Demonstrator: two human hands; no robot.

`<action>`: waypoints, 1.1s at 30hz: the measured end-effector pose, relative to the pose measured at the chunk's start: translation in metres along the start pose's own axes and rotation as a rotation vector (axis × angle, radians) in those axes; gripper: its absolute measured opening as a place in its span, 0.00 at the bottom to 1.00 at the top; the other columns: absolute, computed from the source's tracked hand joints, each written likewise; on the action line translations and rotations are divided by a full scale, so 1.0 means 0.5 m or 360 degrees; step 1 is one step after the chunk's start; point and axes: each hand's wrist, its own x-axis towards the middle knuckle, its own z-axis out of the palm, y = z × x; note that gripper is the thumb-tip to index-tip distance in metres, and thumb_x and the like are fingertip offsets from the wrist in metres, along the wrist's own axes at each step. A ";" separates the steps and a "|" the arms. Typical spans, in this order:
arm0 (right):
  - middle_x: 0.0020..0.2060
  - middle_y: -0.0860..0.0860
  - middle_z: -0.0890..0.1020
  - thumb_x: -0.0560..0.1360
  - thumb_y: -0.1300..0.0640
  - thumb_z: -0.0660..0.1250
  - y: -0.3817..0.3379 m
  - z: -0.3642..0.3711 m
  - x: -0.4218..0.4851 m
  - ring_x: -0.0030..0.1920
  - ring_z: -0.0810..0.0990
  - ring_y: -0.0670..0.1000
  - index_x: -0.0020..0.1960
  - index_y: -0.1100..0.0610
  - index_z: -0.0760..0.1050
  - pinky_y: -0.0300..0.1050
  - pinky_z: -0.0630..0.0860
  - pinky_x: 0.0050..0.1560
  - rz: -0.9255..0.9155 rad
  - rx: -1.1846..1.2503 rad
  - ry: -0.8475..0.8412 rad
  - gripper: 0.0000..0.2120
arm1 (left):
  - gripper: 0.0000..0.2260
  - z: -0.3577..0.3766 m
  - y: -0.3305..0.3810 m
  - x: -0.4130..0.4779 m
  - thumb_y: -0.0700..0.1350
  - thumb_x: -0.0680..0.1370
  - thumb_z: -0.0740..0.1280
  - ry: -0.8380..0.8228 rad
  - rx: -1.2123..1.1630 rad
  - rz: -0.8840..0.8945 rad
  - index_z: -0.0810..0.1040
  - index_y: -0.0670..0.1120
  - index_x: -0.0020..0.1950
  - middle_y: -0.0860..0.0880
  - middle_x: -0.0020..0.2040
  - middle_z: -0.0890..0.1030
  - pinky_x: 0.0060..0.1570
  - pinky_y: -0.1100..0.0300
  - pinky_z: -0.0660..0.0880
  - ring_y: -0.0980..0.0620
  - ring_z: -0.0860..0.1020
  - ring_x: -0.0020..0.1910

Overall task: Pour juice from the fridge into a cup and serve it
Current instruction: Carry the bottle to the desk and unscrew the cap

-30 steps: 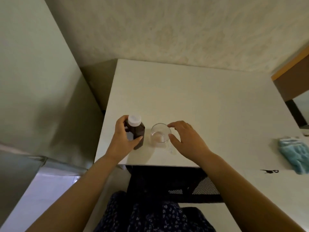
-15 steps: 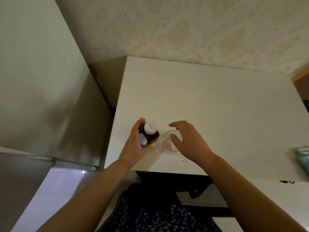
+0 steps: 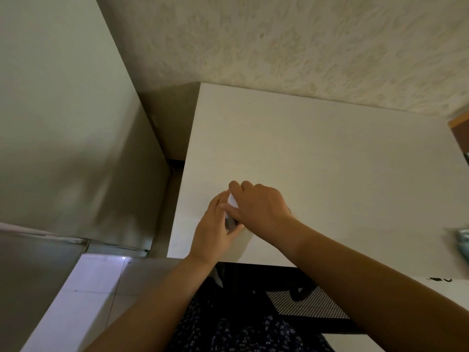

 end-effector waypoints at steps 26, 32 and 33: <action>0.38 0.52 0.73 0.77 0.51 0.61 0.046 -0.045 0.040 0.35 0.70 0.52 0.64 0.57 0.63 0.43 0.64 0.30 -0.0844 -0.0047 -0.0063 0.18 | 0.26 -0.048 -0.009 0.025 0.52 0.72 0.73 -0.0236 -0.0259 -0.0100 0.63 0.56 0.64 0.58 0.59 0.72 0.52 0.80 0.66 0.61 0.72 0.55; 0.58 0.56 0.73 0.76 0.38 0.52 0.053 -0.042 0.019 0.45 0.72 0.54 0.70 0.56 0.59 0.46 0.67 0.39 -0.0568 -0.0041 -0.0065 0.30 | 0.28 -0.050 -0.003 0.030 0.53 0.71 0.72 -0.0281 -0.0258 -0.0126 0.62 0.59 0.66 0.58 0.62 0.71 0.52 0.80 0.66 0.61 0.73 0.55; 0.55 0.55 0.74 0.76 0.36 0.49 0.047 -0.042 0.020 0.43 0.71 0.53 0.69 0.56 0.59 0.46 0.66 0.39 -0.0444 -0.0069 -0.0084 0.30 | 0.28 -0.048 -0.003 0.029 0.54 0.71 0.72 -0.0275 -0.0261 -0.0139 0.63 0.58 0.67 0.58 0.63 0.70 0.53 0.80 0.65 0.62 0.72 0.55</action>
